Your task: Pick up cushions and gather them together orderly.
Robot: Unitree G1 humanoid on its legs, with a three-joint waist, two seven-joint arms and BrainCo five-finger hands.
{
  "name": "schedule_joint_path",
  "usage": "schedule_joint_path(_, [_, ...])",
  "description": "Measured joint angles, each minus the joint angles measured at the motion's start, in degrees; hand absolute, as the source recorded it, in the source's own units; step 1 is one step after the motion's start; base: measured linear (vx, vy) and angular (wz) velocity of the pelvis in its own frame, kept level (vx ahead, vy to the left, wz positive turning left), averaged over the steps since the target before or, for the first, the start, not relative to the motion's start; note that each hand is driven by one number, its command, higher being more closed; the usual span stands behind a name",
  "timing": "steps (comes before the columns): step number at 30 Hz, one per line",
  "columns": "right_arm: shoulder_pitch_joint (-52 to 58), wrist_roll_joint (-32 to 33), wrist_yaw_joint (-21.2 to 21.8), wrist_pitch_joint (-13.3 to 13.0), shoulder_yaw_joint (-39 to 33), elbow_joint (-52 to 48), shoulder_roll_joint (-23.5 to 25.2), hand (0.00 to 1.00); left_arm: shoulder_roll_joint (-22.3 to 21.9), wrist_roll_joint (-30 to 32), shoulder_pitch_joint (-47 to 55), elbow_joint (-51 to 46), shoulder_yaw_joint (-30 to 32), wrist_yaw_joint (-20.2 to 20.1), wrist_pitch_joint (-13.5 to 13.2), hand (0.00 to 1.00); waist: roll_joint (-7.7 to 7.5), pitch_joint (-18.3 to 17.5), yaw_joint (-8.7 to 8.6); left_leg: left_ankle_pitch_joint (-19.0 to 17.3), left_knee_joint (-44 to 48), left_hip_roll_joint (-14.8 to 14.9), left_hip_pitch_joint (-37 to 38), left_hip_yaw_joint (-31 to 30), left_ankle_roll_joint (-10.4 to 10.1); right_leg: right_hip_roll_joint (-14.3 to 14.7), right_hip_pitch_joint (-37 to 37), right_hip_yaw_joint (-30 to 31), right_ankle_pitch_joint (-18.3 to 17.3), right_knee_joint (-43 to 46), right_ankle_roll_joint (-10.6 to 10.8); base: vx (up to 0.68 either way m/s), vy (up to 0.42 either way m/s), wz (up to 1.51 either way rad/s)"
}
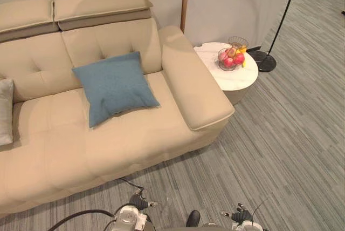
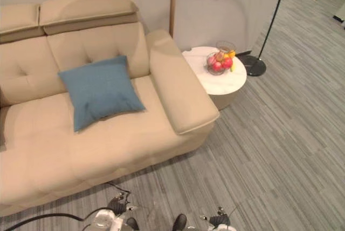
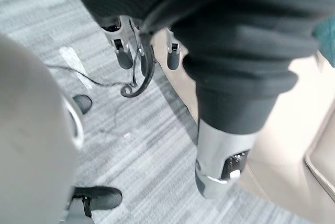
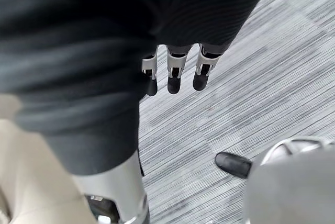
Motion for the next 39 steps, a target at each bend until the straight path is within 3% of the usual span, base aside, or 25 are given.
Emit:
schedule_joint_path(4, [0.02,0.00,0.02,-0.04,0.00,0.01,0.42,0.00,0.14,-0.01,0.82,0.62,0.85,-0.04,0.02,0.00,0.62,-0.78,0.03,0.90,-2.59,-1.24,1.47,-0.65,0.24,-0.32,1.02,-0.09,0.37,-1.20,0.52,0.05,0.041,0.04])
schedule_joint_path(5, [0.15,0.00,0.28,-0.08,0.02,0.76,0.55,0.00,0.15,-0.03,1.64,1.55,1.53,-0.36,-0.04,0.00,-0.21,-1.40,-1.01,4.41,-11.34,-4.96,6.79,-5.57,1.72,-1.91,3.69,0.54,1.63,-2.57,2.17,0.00,0.000,0.00])
schedule_joint_path(15, [0.72,0.00,0.28,-0.07,-0.07,0.76,0.63,0.00,0.16,-0.27,1.95,1.66,3.26,-0.32,-0.09,0.00,-0.21,-1.40,-1.11,4.49,-11.34,-5.40,6.77,-8.20,1.83,-1.92,4.33,0.64,1.57,-2.56,2.23,0.00,0.003,0.07])
schedule_joint_path(19, [1.02,0.13,0.27,-0.06,-0.04,0.76,0.90,0.00,0.27,-2.16,2.72,1.64,5.53,-0.12,-0.17,0.00,-0.60,-1.41,-1.15,4.55,-10.76,-5.72,6.73,-11.10,1.92,-1.84,4.45,8.09,1.15,-2.55,1.86,-0.01,0.031,0.17])
schedule_joint_path(22, [0.89,1.32,0.29,-0.03,0.05,0.85,1.40,0.00,0.64,-4.06,2.70,1.48,7.58,0.10,-0.25,0.00,-1.76,-0.92,-1.05,4.44,-8.22,-5.58,6.24,-12.64,1.85,-1.84,4.38,12.15,0.88,-2.06,1.71,-0.05,-0.009,-0.13])
schedule_joint_path(25, [0.91,2.40,0.17,-0.01,-0.03,0.78,1.38,0.00,0.19,-4.69,2.69,0.76,9.66,0.08,-0.23,0.00,-2.54,-0.39,-0.74,2.06,-1.94,-5.00,4.17,-14.27,2.09,-1.73,1.56,18.80,-0.86,1.82,1.68,-0.09,-0.023,-0.68])
schedule_joint_path(26, [0.95,3.01,0.00,0.00,-0.08,0.74,1.35,0.00,-0.64,-5.33,2.69,0.62,11.17,0.17,-0.25,0.00,-2.12,-0.43,-0.16,0.12,0.45,-4.78,3.35,-18.94,2.28,-1.08,-0.10,22.17,-1.40,2.94,2.15,-0.14,-0.085,-1.43])
schedule_joint_path(27, [1.31,3.56,-0.15,0.02,-0.51,0.31,0.99,0.00,-1.77,-5.69,2.56,0.71,11.85,0.15,-0.21,0.00,-0.44,-0.60,-0.10,-3.66,1.11,-3.49,3.07,-22.06,0.38,0.97,-1.22,25.56,-1.09,3.10,2.66,-0.15,-0.073,-1.33])
schedule_joint_path(30, [2.41,3.89,-0.29,0.20,-1.76,-2.41,2.07,0.00,-2.35,-5.63,2.57,0.56,12.42,0.08,-0.12,0.00,-0.45,-0.64,-0.27,-5.65,1.72,-2.95,2.88,-17.39,1.12,2.65,-3.20,32.99,-1.07,2.74,3.12,-0.07,0.011,-1.14])
schedule_joint_path(33, [2.62,3.77,-0.28,0.30,-0.79,-3.43,3.24,0.00,-1.66,-5.65,2.71,0.32,14.55,0.13,-0.10,0.00,-2.20,-0.92,-0.32,-6.49,1.72,-2.13,2.90,-9.28,0.34,4.90,-8.23,41.80,0.64,3.89,2.83,-0.01,0.044,-1.55])
schedule_joint_path(34, [2.52,3.79,-0.34,0.32,0.27,-3.44,3.34,0.00,-1.42,-5.60,2.75,0.28,14.52,0.12,-0.09,0.00,-2.58,-0.94,-0.32,-6.69,1.68,-1.91,2.98,-6.45,0.08,5.07,-9.56,42.16,1.54,4.03,1.85,0.02,0.018,-1.55])
schedule_joint_path(35, [2.29,3.77,-0.31,0.32,0.75,-3.52,3.37,0.00,-1.32,-5.60,2.75,0.30,14.51,0.11,-0.06,0.00,-2.60,-0.94,-0.25,-6.39,1.86,-1.43,2.96,-3.94,0.23,4.92,-10.38,41.01,1.92,4.35,1.28,0.06,0.011,-1.72])
schedule_joint_path(36, [1.58,3.75,-0.26,0.31,0.70,-3.55,3.07,0.00,-1.36,-5.61,2.76,0.29,14.50,0.13,0.04,0.00,-2.12,-0.92,-0.64,-6.47,2.36,0.04,2.85,1.92,0.17,3.48,-13.65,31.66,1.61,7.53,0.13,0.09,0.008,-1.65])
schedule_joint_path(38, [1.19,3.80,-0.33,0.29,0.47,-3.70,2.86,0.00,-1.30,-5.65,2.69,0.26,14.64,0.13,0.09,0.00,-1.66,-0.95,-0.95,-6.42,2.31,0.85,3.55,5.33,0.08,1.15,-15.69,17.32,0.01,12.88,-2.03,0.19,-0.014,-1.30])
schedule_joint_path(39, [1.30,3.78,-0.43,0.30,0.42,-3.71,2.99,0.00,-1.38,-5.66,2.68,0.14,15.24,0.10,0.12,0.00,-1.83,-1.04,-0.89,-6.43,2.31,0.68,4.09,6.68,0.08,0.62,-14.94,14.04,-0.59,12.48,-1.85,0.33,-0.110,-1.16])
